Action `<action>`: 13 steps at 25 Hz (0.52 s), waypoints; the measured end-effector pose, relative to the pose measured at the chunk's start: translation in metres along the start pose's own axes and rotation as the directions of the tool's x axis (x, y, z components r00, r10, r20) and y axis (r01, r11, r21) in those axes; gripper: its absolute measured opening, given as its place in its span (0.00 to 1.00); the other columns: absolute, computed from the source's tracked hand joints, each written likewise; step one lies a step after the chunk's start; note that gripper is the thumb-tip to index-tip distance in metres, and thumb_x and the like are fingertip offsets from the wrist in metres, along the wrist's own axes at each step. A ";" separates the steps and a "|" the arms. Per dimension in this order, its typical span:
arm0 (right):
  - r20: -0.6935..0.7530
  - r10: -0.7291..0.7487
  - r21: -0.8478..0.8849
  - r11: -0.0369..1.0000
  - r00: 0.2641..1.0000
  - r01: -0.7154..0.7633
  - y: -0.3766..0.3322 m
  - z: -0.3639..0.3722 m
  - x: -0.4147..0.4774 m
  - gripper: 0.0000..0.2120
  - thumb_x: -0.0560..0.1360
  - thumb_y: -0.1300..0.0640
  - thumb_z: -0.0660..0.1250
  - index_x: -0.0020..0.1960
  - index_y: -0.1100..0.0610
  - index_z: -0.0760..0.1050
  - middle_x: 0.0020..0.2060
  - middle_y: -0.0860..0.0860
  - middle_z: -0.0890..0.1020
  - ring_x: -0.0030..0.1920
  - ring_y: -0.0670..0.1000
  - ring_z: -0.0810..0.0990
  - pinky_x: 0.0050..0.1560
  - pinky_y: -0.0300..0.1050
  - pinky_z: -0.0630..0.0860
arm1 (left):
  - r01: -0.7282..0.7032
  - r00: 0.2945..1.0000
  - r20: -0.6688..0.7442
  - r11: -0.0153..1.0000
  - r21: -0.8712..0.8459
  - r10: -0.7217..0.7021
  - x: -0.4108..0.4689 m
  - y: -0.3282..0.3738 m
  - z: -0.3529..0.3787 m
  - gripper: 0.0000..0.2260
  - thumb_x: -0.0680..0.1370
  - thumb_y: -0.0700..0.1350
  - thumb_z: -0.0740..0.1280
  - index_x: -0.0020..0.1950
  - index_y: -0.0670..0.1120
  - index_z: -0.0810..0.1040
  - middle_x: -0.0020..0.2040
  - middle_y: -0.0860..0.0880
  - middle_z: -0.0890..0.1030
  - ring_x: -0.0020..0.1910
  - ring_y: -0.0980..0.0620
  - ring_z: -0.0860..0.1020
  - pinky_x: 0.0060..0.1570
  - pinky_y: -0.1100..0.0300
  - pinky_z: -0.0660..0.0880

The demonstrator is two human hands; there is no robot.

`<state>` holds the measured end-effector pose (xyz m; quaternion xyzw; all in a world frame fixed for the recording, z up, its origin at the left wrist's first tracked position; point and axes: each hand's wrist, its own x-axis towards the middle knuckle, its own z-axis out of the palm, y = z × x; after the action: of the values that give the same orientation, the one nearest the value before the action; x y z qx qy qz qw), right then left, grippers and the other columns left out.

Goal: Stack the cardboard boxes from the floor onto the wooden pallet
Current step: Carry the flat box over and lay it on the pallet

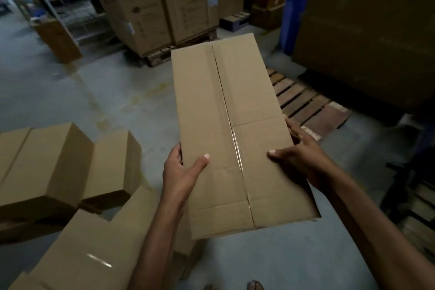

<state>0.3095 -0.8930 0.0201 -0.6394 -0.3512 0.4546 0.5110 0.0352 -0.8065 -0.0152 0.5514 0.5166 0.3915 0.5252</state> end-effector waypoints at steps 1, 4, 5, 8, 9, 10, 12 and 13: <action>-0.017 0.023 -0.011 1.000 1.000 -0.023 -0.003 -0.017 0.015 0.46 0.70 0.71 0.74 0.78 0.38 0.66 0.65 0.44 0.79 0.65 0.47 0.76 0.57 0.42 0.75 | 0.005 1.000 0.005 1.000 -0.004 -0.005 0.015 0.002 0.020 0.20 0.73 0.45 0.80 0.59 0.58 0.77 0.56 0.57 0.85 0.51 0.62 0.84 0.58 0.53 0.81; -0.073 0.102 -0.021 0.994 0.992 -0.104 -0.007 -0.059 0.058 0.45 0.71 0.71 0.73 0.79 0.39 0.65 0.63 0.46 0.77 0.66 0.53 0.74 0.56 0.43 0.73 | 0.040 0.998 0.047 0.999 0.017 -0.041 0.062 0.008 0.069 0.23 0.68 0.53 0.81 0.61 0.55 0.79 0.55 0.55 0.86 0.53 0.55 0.85 0.58 0.46 0.82; -0.096 0.129 -0.016 0.991 0.987 -0.131 -0.006 -0.073 0.074 0.45 0.71 0.70 0.73 0.79 0.40 0.64 0.64 0.47 0.77 0.66 0.55 0.73 0.60 0.46 0.73 | 0.054 0.996 0.070 0.998 0.026 -0.056 0.081 0.009 0.087 0.24 0.69 0.53 0.81 0.63 0.54 0.79 0.56 0.54 0.86 0.53 0.54 0.85 0.58 0.46 0.82; -0.145 0.178 -0.019 0.983 0.973 -0.182 -0.011 -0.106 0.118 0.45 0.71 0.69 0.73 0.79 0.38 0.62 0.69 0.51 0.74 0.68 0.57 0.72 0.72 0.60 0.68 | 0.077 0.990 0.123 0.997 -0.009 -0.075 0.138 0.013 0.134 0.27 0.72 0.47 0.81 0.69 0.48 0.77 0.58 0.51 0.85 0.53 0.54 0.85 0.57 0.50 0.82; -0.164 0.177 -0.022 0.983 0.970 -0.183 -0.013 -0.116 0.133 0.45 0.72 0.70 0.72 0.79 0.38 0.62 0.69 0.51 0.73 0.68 0.57 0.72 0.73 0.61 0.67 | 0.084 0.988 0.131 0.996 -0.025 -0.080 0.157 0.015 0.151 0.27 0.72 0.46 0.81 0.68 0.47 0.77 0.58 0.51 0.85 0.53 0.54 0.84 0.56 0.51 0.82; -0.191 0.179 -0.021 0.982 0.965 -0.186 -0.017 -0.128 0.149 0.45 0.72 0.70 0.72 0.79 0.39 0.62 0.69 0.51 0.73 0.67 0.57 0.71 0.73 0.60 0.68 | 0.094 0.987 0.132 0.995 -0.039 -0.088 0.177 0.015 0.169 0.27 0.71 0.45 0.81 0.67 0.48 0.76 0.58 0.51 0.84 0.54 0.53 0.84 0.57 0.50 0.82; -0.217 0.164 -0.019 0.985 0.962 -0.172 -0.025 -0.150 0.176 0.46 0.71 0.71 0.73 0.80 0.40 0.62 0.69 0.50 0.72 0.66 0.54 0.72 0.69 0.54 0.69 | 0.099 0.989 0.113 0.994 -0.047 -0.093 0.211 0.017 0.201 0.24 0.70 0.48 0.81 0.62 0.52 0.76 0.57 0.52 0.84 0.54 0.52 0.84 0.57 0.47 0.82; -0.220 0.147 -0.027 0.987 0.964 -0.157 -0.028 -0.163 0.191 0.46 0.71 0.71 0.73 0.80 0.40 0.62 0.69 0.49 0.72 0.65 0.53 0.72 0.67 0.52 0.70 | 0.103 0.990 0.101 0.993 -0.052 -0.097 0.227 0.020 0.217 0.23 0.69 0.49 0.82 0.59 0.53 0.75 0.56 0.52 0.84 0.54 0.52 0.84 0.57 0.45 0.82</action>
<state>0.5283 -0.7667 0.0159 -0.7214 -0.2534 0.4120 0.4956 0.2862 -0.6200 -0.0513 0.5281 0.5056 0.3516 0.5847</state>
